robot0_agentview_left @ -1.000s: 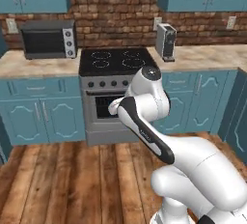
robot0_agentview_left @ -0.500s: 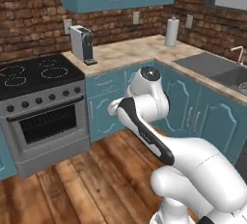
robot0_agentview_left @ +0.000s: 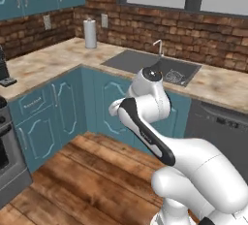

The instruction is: Pick the glass cup and strainer and place them in the sink. Then turn on the water.

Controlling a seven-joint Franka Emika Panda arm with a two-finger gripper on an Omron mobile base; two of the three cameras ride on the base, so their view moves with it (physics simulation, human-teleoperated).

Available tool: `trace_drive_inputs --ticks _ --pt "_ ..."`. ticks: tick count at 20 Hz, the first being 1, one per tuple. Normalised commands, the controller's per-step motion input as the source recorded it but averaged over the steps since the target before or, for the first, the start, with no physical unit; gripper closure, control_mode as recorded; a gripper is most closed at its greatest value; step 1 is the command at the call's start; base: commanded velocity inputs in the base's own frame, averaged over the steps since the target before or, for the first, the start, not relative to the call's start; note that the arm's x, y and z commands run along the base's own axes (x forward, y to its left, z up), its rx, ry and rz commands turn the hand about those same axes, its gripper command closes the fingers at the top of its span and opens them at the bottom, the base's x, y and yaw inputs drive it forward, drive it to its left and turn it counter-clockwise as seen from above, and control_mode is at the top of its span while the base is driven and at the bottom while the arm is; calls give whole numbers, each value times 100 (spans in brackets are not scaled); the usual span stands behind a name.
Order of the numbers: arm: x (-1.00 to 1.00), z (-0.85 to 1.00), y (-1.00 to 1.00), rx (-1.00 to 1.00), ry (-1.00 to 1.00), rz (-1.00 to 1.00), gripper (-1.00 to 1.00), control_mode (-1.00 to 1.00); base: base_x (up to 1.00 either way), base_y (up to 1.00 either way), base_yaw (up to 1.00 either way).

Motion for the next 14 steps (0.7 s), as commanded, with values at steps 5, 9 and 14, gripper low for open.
trace_drive_inputs --ticks 5,9,14 --pt "0 0 0 0 0 0 100 100 64 17 -60" --pt "0 0 0 0 0 0 100 100 63 17 -56" --pt "0 0 0 0 0 0 100 100 63 12 -54"
